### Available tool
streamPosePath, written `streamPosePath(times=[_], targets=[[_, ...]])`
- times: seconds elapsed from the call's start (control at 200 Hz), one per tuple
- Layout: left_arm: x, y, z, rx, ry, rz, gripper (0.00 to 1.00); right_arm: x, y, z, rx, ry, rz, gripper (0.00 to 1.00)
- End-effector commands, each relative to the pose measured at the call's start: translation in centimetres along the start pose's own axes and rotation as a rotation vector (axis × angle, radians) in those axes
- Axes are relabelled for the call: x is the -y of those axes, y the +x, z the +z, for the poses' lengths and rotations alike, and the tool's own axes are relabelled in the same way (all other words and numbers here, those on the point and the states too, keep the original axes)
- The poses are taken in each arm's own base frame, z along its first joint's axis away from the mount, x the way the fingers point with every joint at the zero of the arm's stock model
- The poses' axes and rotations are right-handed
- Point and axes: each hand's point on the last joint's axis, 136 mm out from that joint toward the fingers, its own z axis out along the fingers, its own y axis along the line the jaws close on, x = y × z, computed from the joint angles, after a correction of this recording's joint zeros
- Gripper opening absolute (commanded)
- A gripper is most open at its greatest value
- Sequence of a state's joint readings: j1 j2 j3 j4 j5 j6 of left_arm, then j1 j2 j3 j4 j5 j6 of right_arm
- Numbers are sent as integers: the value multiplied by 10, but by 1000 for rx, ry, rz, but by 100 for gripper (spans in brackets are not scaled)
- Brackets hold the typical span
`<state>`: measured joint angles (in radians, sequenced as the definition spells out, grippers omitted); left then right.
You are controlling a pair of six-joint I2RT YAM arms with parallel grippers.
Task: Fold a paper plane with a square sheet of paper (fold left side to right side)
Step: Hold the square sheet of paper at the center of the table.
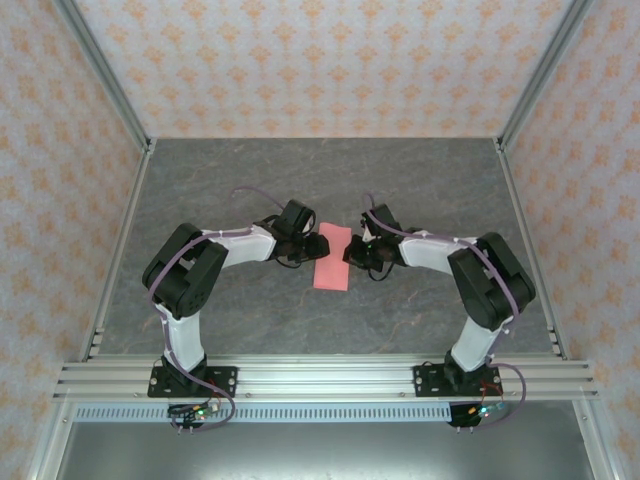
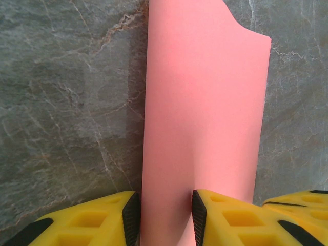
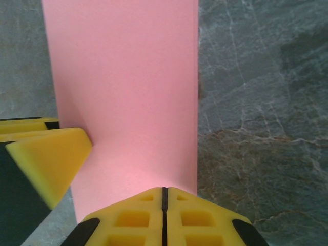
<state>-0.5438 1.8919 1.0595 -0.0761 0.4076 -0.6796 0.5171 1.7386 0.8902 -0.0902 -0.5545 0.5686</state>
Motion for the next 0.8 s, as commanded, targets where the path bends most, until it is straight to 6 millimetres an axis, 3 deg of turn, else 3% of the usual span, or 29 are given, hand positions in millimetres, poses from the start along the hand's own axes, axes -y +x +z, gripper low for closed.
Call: streamPosePath(times=[0.0,0.255,0.52,0.55,0.791], targets=[[-32,29,19,-88,-108,-5,37,0,1,3,-15,15,10,8],[-32,29,19,-89,-110,-5,37,11,7,9,-45,66,20,8],[-29,22,7,-59,-123,10,42,38,21,13,-99,175,34,8],[-20,15,-3,-34,-104,21,43,41,23,13,-106,187,33,8],[-4,-7,-41,44,-113,64,53,58,33,15,-127,238,45,8]])
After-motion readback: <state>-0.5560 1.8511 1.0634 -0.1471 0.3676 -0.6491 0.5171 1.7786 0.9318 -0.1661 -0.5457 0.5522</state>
